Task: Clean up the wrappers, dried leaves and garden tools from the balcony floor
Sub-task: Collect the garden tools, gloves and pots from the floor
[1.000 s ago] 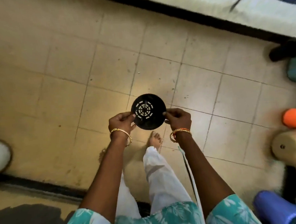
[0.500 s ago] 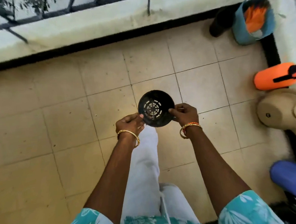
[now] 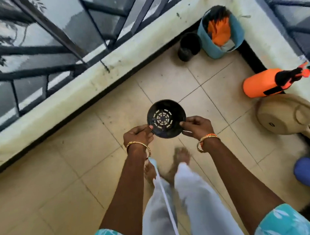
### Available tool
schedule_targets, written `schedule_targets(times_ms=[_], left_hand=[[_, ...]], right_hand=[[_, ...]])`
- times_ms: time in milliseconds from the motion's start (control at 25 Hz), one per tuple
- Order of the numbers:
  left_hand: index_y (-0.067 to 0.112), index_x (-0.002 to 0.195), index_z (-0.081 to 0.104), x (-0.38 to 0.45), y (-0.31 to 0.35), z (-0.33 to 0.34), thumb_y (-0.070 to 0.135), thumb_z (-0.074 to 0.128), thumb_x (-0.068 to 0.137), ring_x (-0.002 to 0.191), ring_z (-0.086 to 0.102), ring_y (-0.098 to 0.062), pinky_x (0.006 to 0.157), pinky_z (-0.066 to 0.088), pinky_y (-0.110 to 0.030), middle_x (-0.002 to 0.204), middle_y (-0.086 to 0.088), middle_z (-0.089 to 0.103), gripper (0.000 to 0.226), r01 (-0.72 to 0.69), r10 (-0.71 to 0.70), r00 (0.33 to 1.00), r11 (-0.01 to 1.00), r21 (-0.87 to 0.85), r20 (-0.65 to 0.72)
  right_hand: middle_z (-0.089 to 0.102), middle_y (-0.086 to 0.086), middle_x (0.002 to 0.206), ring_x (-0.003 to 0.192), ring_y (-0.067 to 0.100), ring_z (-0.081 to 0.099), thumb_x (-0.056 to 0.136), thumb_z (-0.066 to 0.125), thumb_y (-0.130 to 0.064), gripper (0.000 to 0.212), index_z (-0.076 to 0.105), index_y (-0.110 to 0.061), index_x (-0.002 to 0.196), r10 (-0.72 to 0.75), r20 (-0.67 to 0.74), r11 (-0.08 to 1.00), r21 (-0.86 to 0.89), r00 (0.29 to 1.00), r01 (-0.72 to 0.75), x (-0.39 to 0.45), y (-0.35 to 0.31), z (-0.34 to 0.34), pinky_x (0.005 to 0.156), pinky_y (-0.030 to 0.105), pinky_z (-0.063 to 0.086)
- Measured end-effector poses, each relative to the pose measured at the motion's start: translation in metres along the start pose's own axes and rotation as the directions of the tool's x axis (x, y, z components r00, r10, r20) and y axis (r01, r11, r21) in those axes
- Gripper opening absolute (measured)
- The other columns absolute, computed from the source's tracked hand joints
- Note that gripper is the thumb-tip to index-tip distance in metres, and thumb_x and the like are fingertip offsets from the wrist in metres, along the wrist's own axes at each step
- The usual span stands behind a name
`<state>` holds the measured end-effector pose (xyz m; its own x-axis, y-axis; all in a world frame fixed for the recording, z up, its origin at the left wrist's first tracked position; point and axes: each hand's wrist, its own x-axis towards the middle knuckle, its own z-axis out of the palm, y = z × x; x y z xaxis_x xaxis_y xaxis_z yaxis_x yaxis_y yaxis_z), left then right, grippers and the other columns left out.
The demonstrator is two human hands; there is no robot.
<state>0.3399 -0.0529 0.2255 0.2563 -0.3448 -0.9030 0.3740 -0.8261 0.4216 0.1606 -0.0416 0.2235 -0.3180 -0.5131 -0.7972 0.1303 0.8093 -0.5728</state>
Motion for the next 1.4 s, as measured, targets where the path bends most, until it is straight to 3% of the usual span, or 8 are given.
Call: schedule_targets(times_ms=[280, 480, 720, 840, 960, 1080, 1240, 1400], left_hand=[[0.006, 0.071, 0.058, 0.097, 0.060, 0.123, -0.006, 0.067, 0.083, 0.058, 0.062, -0.019, 0.051, 0.055, -0.019, 0.061, -0.007, 0.065, 0.019, 0.013, -0.013, 0.999, 1.000, 0.006, -0.037], [0.009, 0.069, 0.057, 0.183, 0.070, 0.200, -0.007, 0.065, 0.083, 0.060, 0.060, -0.019, 0.057, 0.053, -0.022, 0.048, 0.001, 0.062, 0.023, 0.004, 0.011, 0.993, 0.992, 0.128, -0.119], [0.006, 0.070, 0.058, 0.275, 0.073, 0.251, -0.008, 0.066, 0.083, 0.068, 0.063, -0.026, 0.069, 0.055, -0.029, 0.071, -0.014, 0.063, 0.021, 0.036, -0.002, 0.987, 0.978, 0.207, -0.160], [0.003, 0.070, 0.057, 0.298, 0.081, 0.266, -0.011, 0.064, 0.082, 0.063, 0.061, -0.023, 0.067, 0.055, -0.028, 0.052, -0.006, 0.064, 0.021, 0.038, -0.013, 0.989, 0.985, 0.169, -0.148], [0.005, 0.068, 0.054, 0.310, 0.080, 0.272, -0.012, 0.060, 0.084, 0.059, 0.062, -0.021, 0.071, 0.055, -0.029, 0.043, 0.000, 0.062, 0.024, 0.049, -0.032, 0.991, 0.990, 0.132, -0.132], [0.006, 0.072, 0.056, 0.314, 0.079, 0.280, -0.011, 0.061, 0.085, 0.055, 0.065, -0.016, 0.064, 0.057, -0.023, 0.050, -0.001, 0.065, 0.022, 0.065, -0.052, 0.993, 0.991, 0.116, -0.110], [0.005, 0.074, 0.060, 0.312, 0.075, 0.289, -0.007, 0.069, 0.080, 0.069, 0.066, -0.023, 0.070, 0.059, -0.026, 0.074, -0.014, 0.065, 0.016, 0.043, -0.019, 0.978, 0.993, 0.113, -0.209], [0.006, 0.077, 0.060, 0.315, 0.077, 0.286, -0.005, 0.070, 0.080, 0.069, 0.067, -0.020, 0.066, 0.058, -0.022, 0.078, -0.014, 0.065, 0.015, 0.006, 0.023, 0.974, 0.992, 0.127, -0.225]], right_hand=[[0.063, 0.011, 0.069, 0.068, 0.028, 0.062, 0.071, 0.076, 0.002, 0.020, 0.061, -0.012, 0.067, -0.002, -0.088, 1.000, -0.005, 0.996, 0.002, 0.146, -0.080, 0.001, 0.073, 0.041, 0.058], [0.061, 0.007, 0.070, 0.072, 0.025, 0.062, 0.073, 0.071, 0.007, 0.021, 0.060, -0.010, 0.071, 0.094, -0.029, 0.994, -0.056, 0.995, -0.096, 0.266, -0.109, 0.008, 0.074, 0.035, 0.056], [0.060, 0.003, 0.069, 0.068, 0.018, 0.060, 0.076, 0.066, 0.012, 0.023, 0.064, 0.000, 0.096, 0.110, -0.024, 0.994, 0.002, 0.994, -0.110, 0.365, -0.112, 0.024, 0.067, 0.025, 0.055], [0.059, 0.002, 0.069, 0.063, 0.013, 0.057, 0.076, 0.068, 0.009, 0.020, 0.064, -0.002, 0.093, 0.090, -0.015, 0.996, -0.026, 0.996, -0.090, 0.394, -0.115, 0.025, 0.068, 0.027, 0.056], [0.059, 0.003, 0.070, 0.062, 0.013, 0.058, 0.076, 0.070, 0.007, 0.017, 0.061, -0.007, 0.076, 0.090, -0.033, 0.996, -0.002, 0.995, -0.090, 0.408, -0.115, 0.026, 0.061, 0.022, 0.057], [0.059, 0.003, 0.068, 0.059, 0.012, 0.058, 0.075, 0.070, 0.007, 0.023, 0.059, -0.012, 0.069, 0.105, -0.104, 0.993, 0.062, 0.989, -0.099, 0.417, -0.115, 0.025, 0.057, 0.018, 0.056], [0.061, 0.004, 0.066, 0.058, 0.012, 0.060, 0.073, 0.073, 0.006, 0.019, 0.062, -0.008, 0.069, 0.120, -0.181, 0.987, 0.130, 0.976, -0.097, 0.420, -0.116, 0.030, 0.057, 0.019, 0.056], [0.061, 0.004, 0.064, 0.054, 0.011, 0.059, 0.073, 0.074, 0.005, 0.014, 0.063, -0.004, 0.072, 0.101, -0.192, 0.990, 0.121, 0.976, -0.078, 0.421, -0.121, 0.039, 0.057, 0.020, 0.057]])
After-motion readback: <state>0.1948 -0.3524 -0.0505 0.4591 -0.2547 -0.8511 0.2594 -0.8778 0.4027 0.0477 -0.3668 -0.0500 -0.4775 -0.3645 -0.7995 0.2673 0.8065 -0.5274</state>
